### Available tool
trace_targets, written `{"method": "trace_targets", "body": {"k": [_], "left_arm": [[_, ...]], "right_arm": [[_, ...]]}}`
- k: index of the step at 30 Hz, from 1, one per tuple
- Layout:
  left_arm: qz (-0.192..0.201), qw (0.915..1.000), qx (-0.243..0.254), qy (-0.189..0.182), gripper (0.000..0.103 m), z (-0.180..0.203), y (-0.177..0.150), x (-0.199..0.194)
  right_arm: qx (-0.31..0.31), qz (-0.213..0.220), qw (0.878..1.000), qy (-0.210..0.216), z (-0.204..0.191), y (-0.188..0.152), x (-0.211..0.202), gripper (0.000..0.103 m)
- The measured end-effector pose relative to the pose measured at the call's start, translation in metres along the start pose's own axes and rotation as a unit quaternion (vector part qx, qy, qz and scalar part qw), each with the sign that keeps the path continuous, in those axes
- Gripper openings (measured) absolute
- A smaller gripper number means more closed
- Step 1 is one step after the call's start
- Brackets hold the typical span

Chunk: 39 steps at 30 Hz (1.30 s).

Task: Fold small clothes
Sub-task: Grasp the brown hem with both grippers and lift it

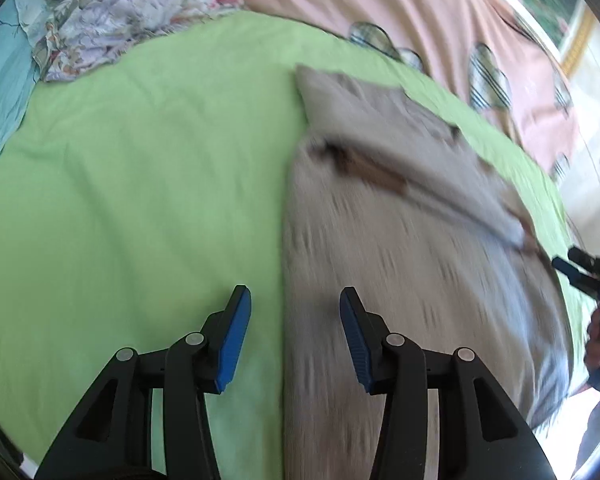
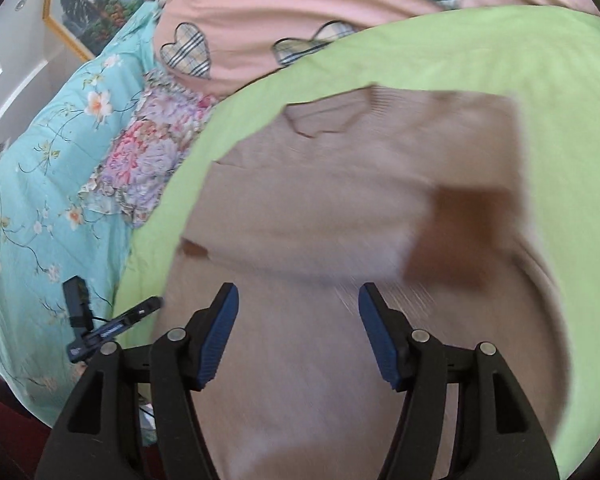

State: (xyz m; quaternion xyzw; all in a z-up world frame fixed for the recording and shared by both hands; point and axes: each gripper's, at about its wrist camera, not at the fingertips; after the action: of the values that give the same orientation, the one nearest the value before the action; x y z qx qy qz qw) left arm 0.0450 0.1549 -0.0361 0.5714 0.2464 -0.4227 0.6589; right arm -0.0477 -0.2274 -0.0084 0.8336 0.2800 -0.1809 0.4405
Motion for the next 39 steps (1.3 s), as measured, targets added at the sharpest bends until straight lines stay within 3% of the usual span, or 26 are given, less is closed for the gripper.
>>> {"method": "trace_targets", "body": {"k": [7,14,18,24,29,32,33,34,35,36,37,39], "left_arm": [[-0.032,0.9975,0.054,-0.032,0.052,0.004,-0.059,-0.036],[-0.050,0.9929,0.092,-0.057,0.054,0.009,-0.103,-0.047],[-0.072,0.9881,0.108,-0.083,0.058,0.010,-0.117,-0.045],[-0.132,0.9753,0.125,-0.125,0.055,0.011,-0.134,-0.026],[-0.147,0.9692,0.142,-0.138,0.052,0.018,-0.141,-0.014],[-0.143,0.9691,0.147,-0.137,0.045,0.017,-0.142,-0.013],[-0.141,0.9698,0.148,-0.133,0.036,0.018,-0.142,-0.013],[-0.138,0.9709,0.148,-0.127,0.030,0.018,-0.143,-0.012],[-0.137,0.9716,0.148,-0.124,0.015,0.019,-0.143,-0.011],[-0.135,0.9717,0.148,-0.125,0.010,0.018,-0.144,-0.013],[-0.128,0.9723,0.151,-0.124,0.010,0.020,-0.143,-0.014],[-0.113,0.9717,0.165,-0.125,0.007,0.021,-0.144,-0.022]], "right_arm": [[0.004,0.023,1.000,0.005,0.005,-0.051,-0.053,0.065],[-0.022,0.007,0.999,0.025,0.011,-0.100,-0.090,0.065],[-0.029,-0.010,0.999,0.040,0.011,-0.125,-0.108,0.065],[-0.049,-0.066,0.996,0.026,0.010,-0.167,-0.125,0.065],[-0.005,-0.086,0.996,-0.008,0.036,-0.191,-0.121,0.065],[0.037,-0.078,0.996,0.001,0.052,-0.199,-0.106,0.065],[0.045,-0.078,0.996,0.000,0.056,-0.201,-0.099,0.063],[0.047,-0.079,0.996,-0.004,0.057,-0.203,-0.091,0.054],[0.047,-0.077,0.996,-0.008,0.056,-0.204,-0.085,0.047],[0.045,-0.077,0.996,-0.006,0.055,-0.204,-0.078,0.030],[0.039,-0.078,0.996,-0.004,0.052,-0.205,-0.076,0.019],[0.009,-0.093,0.996,-0.002,0.040,-0.206,-0.072,0.010]]}}
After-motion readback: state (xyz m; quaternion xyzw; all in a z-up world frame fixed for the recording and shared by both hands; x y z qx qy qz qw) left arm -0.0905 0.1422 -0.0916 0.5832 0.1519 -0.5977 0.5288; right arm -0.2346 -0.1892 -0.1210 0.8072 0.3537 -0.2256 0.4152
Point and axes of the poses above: each gripper's, at about its wrist camera, not at the fingertips, and x roughly the way its jaws point, z to its right, y to its top, and after that the axes turned 5 degrees about y, right-handed
